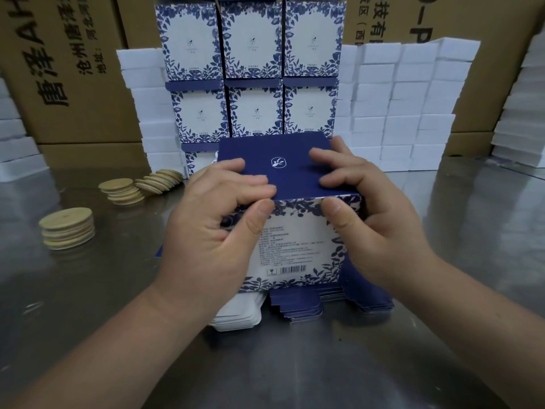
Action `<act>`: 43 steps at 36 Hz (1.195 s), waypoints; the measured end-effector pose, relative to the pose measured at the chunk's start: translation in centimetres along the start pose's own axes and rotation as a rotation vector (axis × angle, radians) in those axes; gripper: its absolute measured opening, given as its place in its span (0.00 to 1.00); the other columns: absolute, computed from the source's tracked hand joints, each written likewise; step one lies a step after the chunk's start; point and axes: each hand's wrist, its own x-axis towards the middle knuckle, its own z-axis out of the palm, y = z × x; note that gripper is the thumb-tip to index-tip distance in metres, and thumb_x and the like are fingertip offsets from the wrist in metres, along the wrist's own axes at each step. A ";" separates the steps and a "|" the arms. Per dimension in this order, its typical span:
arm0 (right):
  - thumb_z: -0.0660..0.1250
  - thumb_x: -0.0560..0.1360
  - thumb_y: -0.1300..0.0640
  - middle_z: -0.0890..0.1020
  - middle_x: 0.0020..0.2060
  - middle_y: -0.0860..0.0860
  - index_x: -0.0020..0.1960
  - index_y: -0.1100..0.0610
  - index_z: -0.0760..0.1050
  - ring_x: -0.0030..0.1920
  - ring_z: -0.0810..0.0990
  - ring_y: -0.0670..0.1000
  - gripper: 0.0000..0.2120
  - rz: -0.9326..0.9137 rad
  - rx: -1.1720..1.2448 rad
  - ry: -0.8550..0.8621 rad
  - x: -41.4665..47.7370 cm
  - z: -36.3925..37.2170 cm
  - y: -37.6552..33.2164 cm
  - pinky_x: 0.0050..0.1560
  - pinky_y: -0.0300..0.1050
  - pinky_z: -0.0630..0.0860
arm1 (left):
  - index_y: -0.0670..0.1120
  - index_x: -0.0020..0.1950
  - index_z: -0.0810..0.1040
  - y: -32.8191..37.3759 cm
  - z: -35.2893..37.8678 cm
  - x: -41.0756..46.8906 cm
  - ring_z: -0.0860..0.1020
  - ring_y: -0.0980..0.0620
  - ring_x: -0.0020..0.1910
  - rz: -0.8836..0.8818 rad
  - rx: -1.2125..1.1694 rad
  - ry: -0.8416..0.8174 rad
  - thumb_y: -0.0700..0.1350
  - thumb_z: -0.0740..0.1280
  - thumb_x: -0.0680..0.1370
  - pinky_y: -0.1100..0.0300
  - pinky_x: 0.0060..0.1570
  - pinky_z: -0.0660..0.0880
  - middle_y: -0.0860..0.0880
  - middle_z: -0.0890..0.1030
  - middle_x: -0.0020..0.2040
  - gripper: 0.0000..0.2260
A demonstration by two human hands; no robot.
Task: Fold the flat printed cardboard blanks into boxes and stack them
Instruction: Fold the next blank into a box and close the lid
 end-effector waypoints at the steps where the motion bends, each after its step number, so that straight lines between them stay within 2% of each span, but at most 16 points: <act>1: 0.59 0.76 0.54 0.71 0.62 0.40 0.50 0.45 0.70 0.72 0.62 0.44 0.06 -0.003 0.005 -0.002 0.0 0.0 0.2 0.69 0.36 0.61 | 0.53 0.50 0.73 -0.1 -0.1 0.0 0.73 0.55 0.59 0.005 0.002 -0.004 0.45 0.63 0.75 0.68 0.60 0.67 0.59 0.75 0.50 0.05; 3: 0.58 0.77 0.55 0.71 0.61 0.40 0.54 0.48 0.71 0.72 0.62 0.44 0.07 -0.012 0.014 -0.004 -0.1 -0.1 0.5 0.69 0.37 0.62 | 0.51 0.50 0.74 -0.2 -0.1 -0.1 0.74 0.54 0.57 0.009 0.005 -0.013 0.45 0.62 0.76 0.67 0.61 0.67 0.59 0.75 0.50 0.05; 8: 0.58 0.76 0.57 0.75 0.56 0.40 0.50 0.52 0.71 0.70 0.64 0.46 0.04 -0.036 -0.010 0.012 -0.1 0.2 0.5 0.65 0.32 0.64 | 0.52 0.50 0.73 -0.3 -0.1 -0.1 0.73 0.57 0.57 0.010 0.016 -0.018 0.45 0.61 0.76 0.66 0.60 0.67 0.59 0.75 0.50 0.05; 12: 0.59 0.76 0.57 0.75 0.56 0.40 0.51 0.52 0.72 0.70 0.65 0.47 0.05 -0.034 0.013 0.005 0.0 0.0 0.5 0.64 0.33 0.65 | 0.51 0.50 0.73 -0.3 -0.1 -0.2 0.73 0.57 0.57 0.021 0.017 -0.016 0.45 0.61 0.76 0.66 0.60 0.67 0.59 0.75 0.50 0.05; 15: 0.58 0.77 0.56 0.72 0.61 0.42 0.54 0.49 0.73 0.71 0.65 0.47 0.08 -0.033 -0.004 0.011 -0.2 -0.4 0.7 0.68 0.39 0.64 | 0.53 0.50 0.73 -0.5 -0.1 -0.2 0.73 0.58 0.58 0.020 0.013 -0.013 0.45 0.60 0.77 0.66 0.60 0.67 0.59 0.75 0.50 0.05; 18: 0.57 0.78 0.56 0.71 0.63 0.41 0.55 0.44 0.72 0.70 0.68 0.48 0.10 -0.029 -0.038 0.050 -0.5 -0.6 0.6 0.69 0.40 0.64 | 0.55 0.50 0.72 -0.7 -0.3 -0.3 0.72 0.63 0.58 0.003 -0.007 -0.005 0.45 0.59 0.78 0.67 0.60 0.66 0.59 0.76 0.51 0.06; 22: 0.57 0.78 0.56 0.73 0.60 0.40 0.55 0.46 0.73 0.69 0.69 0.48 0.11 -0.028 -0.037 0.071 -0.6 -0.3 0.4 0.69 0.42 0.65 | 0.55 0.51 0.72 -0.8 -0.3 -0.4 0.73 0.59 0.58 0.014 0.000 0.007 0.45 0.58 0.78 0.66 0.60 0.67 0.58 0.76 0.51 0.06; 25: 0.57 0.77 0.58 0.74 0.57 0.41 0.53 0.46 0.72 0.68 0.70 0.49 0.10 -0.051 -0.068 0.079 -0.6 -0.3 0.2 0.68 0.41 0.66 | 0.55 0.51 0.72 -0.8 -0.2 -0.4 0.73 0.61 0.59 0.015 -0.001 0.013 0.45 0.58 0.78 0.67 0.61 0.66 0.58 0.76 0.52 0.07; 27: 0.57 0.77 0.58 0.74 0.57 0.42 0.53 0.47 0.70 0.67 0.70 0.50 0.09 -0.059 -0.086 0.080 -0.6 -0.4 0.1 0.68 0.42 0.67 | 0.55 0.51 0.72 -0.7 -0.2 -0.5 0.73 0.59 0.59 0.018 -0.009 0.021 0.44 0.58 0.79 0.66 0.61 0.66 0.58 0.75 0.52 0.07; 30: 0.56 0.78 0.58 0.74 0.59 0.42 0.54 0.46 0.70 0.68 0.70 0.49 0.10 -0.036 -0.071 0.081 -0.6 -0.3 -0.2 0.68 0.41 0.66 | 0.52 0.52 0.73 -0.8 -0.2 -0.8 0.70 0.50 0.64 0.035 0.018 0.006 0.47 0.57 0.80 0.63 0.65 0.65 0.54 0.74 0.56 0.06; 32: 0.54 0.78 0.55 0.73 0.62 0.41 0.56 0.45 0.71 0.68 0.70 0.45 0.11 0.031 -0.012 0.118 -0.7 -0.1 -0.3 0.68 0.39 0.65 | 0.47 0.55 0.73 -0.9 -0.2 -1.3 0.66 0.46 0.67 0.063 0.108 -0.002 0.51 0.55 0.81 0.61 0.68 0.62 0.46 0.69 0.62 0.11; 34: 0.55 0.77 0.50 0.72 0.63 0.36 0.59 0.42 0.70 0.68 0.69 0.41 0.12 0.163 0.135 0.175 -0.9 0.1 -0.4 0.67 0.40 0.66 | 0.43 0.59 0.72 -1.0 -0.3 -1.5 0.64 0.50 0.67 0.080 0.206 -0.002 0.54 0.54 0.81 0.66 0.68 0.58 0.41 0.65 0.65 0.17; 37: 0.55 0.76 0.48 0.76 0.60 0.36 0.60 0.41 0.70 0.57 0.76 0.36 0.14 0.393 0.288 0.250 -0.8 0.0 0.3 0.58 0.39 0.70 | 0.43 0.61 0.68 -1.1 -0.4 -1.4 0.63 0.52 0.68 0.085 0.253 -0.001 0.56 0.53 0.80 0.70 0.67 0.56 0.41 0.62 0.66 0.19; 38: 0.56 0.77 0.48 0.77 0.60 0.39 0.62 0.42 0.70 0.56 0.76 0.37 0.15 0.460 0.287 0.250 -0.8 -0.1 0.7 0.59 0.42 0.71 | 0.43 0.61 0.67 -1.2 -0.4 -1.4 0.62 0.50 0.68 0.097 0.256 -0.002 0.55 0.53 0.80 0.70 0.67 0.56 0.41 0.61 0.66 0.19; 40: 0.59 0.80 0.54 0.77 0.63 0.45 0.68 0.48 0.70 0.63 0.75 0.45 0.16 0.585 0.299 0.244 -0.6 -0.3 1.4 0.66 0.51 0.70 | 0.43 0.61 0.66 -1.3 -0.2 -1.5 0.61 0.49 0.70 0.138 0.242 -0.015 0.54 0.53 0.80 0.67 0.69 0.56 0.39 0.59 0.66 0.18; 43: 0.60 0.81 0.58 0.74 0.67 0.47 0.71 0.49 0.67 0.67 0.72 0.50 0.20 0.699 0.344 0.236 -0.4 -0.7 1.9 0.69 0.55 0.66 | 0.43 0.62 0.65 -1.4 0.0 -1.7 0.57 0.58 0.72 0.165 0.197 -0.011 0.53 0.53 0.81 0.65 0.70 0.55 0.41 0.57 0.67 0.17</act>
